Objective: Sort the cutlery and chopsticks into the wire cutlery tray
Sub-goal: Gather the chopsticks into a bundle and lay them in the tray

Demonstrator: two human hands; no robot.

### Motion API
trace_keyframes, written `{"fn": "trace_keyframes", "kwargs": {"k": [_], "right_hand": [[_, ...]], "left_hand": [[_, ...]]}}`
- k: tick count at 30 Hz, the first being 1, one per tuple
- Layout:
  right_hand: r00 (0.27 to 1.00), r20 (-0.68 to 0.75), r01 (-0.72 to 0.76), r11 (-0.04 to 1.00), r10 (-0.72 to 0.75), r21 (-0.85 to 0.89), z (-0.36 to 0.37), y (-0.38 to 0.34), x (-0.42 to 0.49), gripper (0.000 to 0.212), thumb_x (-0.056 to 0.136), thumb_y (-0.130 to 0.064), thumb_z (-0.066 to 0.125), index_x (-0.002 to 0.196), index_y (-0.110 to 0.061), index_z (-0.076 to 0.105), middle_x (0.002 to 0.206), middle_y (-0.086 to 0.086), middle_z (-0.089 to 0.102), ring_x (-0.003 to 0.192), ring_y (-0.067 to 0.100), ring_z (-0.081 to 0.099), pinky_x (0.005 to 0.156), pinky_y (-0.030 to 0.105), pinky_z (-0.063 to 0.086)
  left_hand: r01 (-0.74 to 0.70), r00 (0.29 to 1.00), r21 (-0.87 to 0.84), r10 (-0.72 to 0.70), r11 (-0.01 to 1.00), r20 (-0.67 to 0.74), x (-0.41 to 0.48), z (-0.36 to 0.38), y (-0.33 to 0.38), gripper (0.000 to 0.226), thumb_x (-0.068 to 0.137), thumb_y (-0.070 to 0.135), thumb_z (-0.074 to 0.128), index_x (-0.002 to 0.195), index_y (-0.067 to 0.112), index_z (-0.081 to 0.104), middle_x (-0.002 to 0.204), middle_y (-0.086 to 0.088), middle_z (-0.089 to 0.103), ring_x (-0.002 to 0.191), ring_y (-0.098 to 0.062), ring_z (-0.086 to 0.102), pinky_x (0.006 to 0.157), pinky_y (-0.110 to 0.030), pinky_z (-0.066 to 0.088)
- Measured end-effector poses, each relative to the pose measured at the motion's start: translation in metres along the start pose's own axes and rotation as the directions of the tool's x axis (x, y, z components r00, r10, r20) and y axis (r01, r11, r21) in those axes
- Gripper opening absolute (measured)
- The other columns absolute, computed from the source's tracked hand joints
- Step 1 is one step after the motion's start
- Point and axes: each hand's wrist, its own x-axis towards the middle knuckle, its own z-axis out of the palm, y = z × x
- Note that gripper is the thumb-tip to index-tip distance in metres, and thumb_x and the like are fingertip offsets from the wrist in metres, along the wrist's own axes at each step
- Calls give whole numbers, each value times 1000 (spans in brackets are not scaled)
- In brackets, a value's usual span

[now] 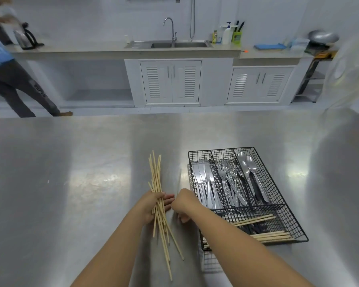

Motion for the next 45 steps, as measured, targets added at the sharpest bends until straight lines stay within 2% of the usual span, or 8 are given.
{"fn": "trace_keyframes", "kwargs": {"k": [3,7,15,20,31,35,39,45], "right_hand": [[1000,-13,3,1000,-2,24,0,1,-3,37,88,1,58,58,-9,39,112,11,70,93,27,71,31,15,38],[999,-20,49,997,-48,65,12,4,6,11,85,-10,64,94,-3,62,113,4,70,52,8,60,42,17,41],[990,-29,142,981,-139,129,11,7,-1,50,88,-6,57,133,-8,37,78,-5,42,97,24,57,85,35,52],[981,-59,192,971,-185,144,9,13,0,23,90,-2,51,112,-7,57,125,8,62,114,21,59,79,20,43],[960,-92,277,864,-263,421,23,31,23,48,77,5,43,109,-15,71,102,12,71,83,22,64,60,23,48],[994,22,50,618,-108,785,31,31,22,18,80,-13,51,89,-12,67,99,23,66,85,24,56,77,33,42],[967,229,-177,345,-115,922,26,36,14,62,100,-46,26,137,0,45,141,16,48,134,29,42,113,39,25],[965,171,-174,1,-197,985,7,44,7,84,92,-65,18,144,-1,36,150,16,38,142,28,31,117,37,17]], "left_hand": [[-55,997,36,57,998,-43,1,4,0,11,97,-2,38,90,5,44,88,-21,64,54,-20,71,50,-28,58],[-86,995,87,90,993,-41,0,8,3,15,96,-4,40,86,6,44,82,-20,65,47,-16,69,49,-27,57],[-97,995,160,98,982,0,2,9,4,9,94,-3,47,94,6,45,62,-12,71,51,-19,70,45,-29,57],[-135,990,281,142,950,-5,5,13,4,2,96,4,47,96,4,49,76,-14,65,50,-13,67,50,-27,56],[-160,986,228,168,960,-17,1,19,5,15,96,11,49,104,4,59,71,-10,55,56,-18,55,39,-20,48],[-219,975,107,221,970,-5,1,19,16,13,98,10,45,100,3,56,71,-10,49,59,-20,53,48,-26,52],[-318,947,-58,320,946,34,-3,12,41,16,99,5,40,89,9,52,85,-8,55,55,-20,69,52,-31,59],[-602,797,58,596,796,96,-16,3,77,13,98,7,43,95,17,50,84,-6,59,73,-23,64,72,-37,53]]}}
